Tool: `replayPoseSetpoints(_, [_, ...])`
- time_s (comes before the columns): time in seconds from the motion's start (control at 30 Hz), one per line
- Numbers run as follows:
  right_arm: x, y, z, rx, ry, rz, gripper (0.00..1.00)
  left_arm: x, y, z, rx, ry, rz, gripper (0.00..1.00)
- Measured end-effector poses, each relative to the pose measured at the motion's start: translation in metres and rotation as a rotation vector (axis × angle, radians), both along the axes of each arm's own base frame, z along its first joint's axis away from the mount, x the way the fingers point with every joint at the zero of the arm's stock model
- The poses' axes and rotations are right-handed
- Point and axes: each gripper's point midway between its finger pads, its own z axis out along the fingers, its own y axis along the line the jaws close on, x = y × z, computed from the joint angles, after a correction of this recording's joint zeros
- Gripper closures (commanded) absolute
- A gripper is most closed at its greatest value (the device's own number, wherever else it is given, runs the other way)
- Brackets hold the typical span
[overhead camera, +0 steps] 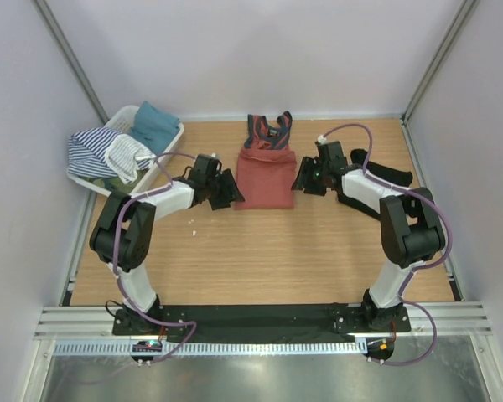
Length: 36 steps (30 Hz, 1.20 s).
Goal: Fold and stack the tank tops
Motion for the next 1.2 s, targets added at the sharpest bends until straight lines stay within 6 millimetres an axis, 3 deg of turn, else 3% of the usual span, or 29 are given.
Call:
replayPoseSetpoints(0.1, [-0.029, 0.005, -0.024, 0.015, 0.084, 0.047, 0.4, -0.014, -0.005, -0.009, 0.006, 0.011, -0.028, 0.44])
replayPoseSetpoints(0.23, [-0.047, 0.015, -0.029, 0.044, 0.114, 0.098, 0.43, -0.02, -0.009, -0.011, 0.005, 0.007, -0.046, 0.46])
replayPoseSetpoints(0.67, [-0.048, 0.029, -0.021, 0.095, 0.088, 0.153, 0.59, -0.007, -0.012, -0.012, 0.009, -0.04, -0.053, 0.53])
replayPoseSetpoints(0.8, [-0.048, 0.031, -0.023, 0.105, 0.091, 0.161, 0.58, -0.007, -0.012, -0.019, 0.017, -0.026, -0.053, 0.54])
replayPoseSetpoints(0.93, [-0.05, 0.032, -0.03, 0.105, 0.109, 0.165, 0.58, -0.003, -0.012, -0.021, 0.025, -0.032, -0.052, 0.64])
replayPoseSetpoints(0.97, [-0.05, 0.032, -0.031, 0.104, 0.113, 0.166, 0.61, -0.003, -0.012, -0.022, 0.027, -0.031, -0.053, 0.68])
replayPoseSetpoints(1.0, [-0.051, 0.032, -0.031, 0.104, 0.114, 0.168, 0.66, -0.004, -0.012, -0.022, 0.028, -0.029, -0.055, 0.8])
replayPoseSetpoints(1.1, [-0.051, 0.033, -0.033, 0.102, 0.115, 0.176, 0.94, -0.004, -0.012, -0.023, 0.03, -0.03, -0.06, 1.0])
replayPoseSetpoints(1.2, [-0.052, 0.033, -0.033, 0.102, 0.117, 0.176, 0.99, -0.006, -0.014, -0.023, 0.034, -0.034, -0.071, 1.0])
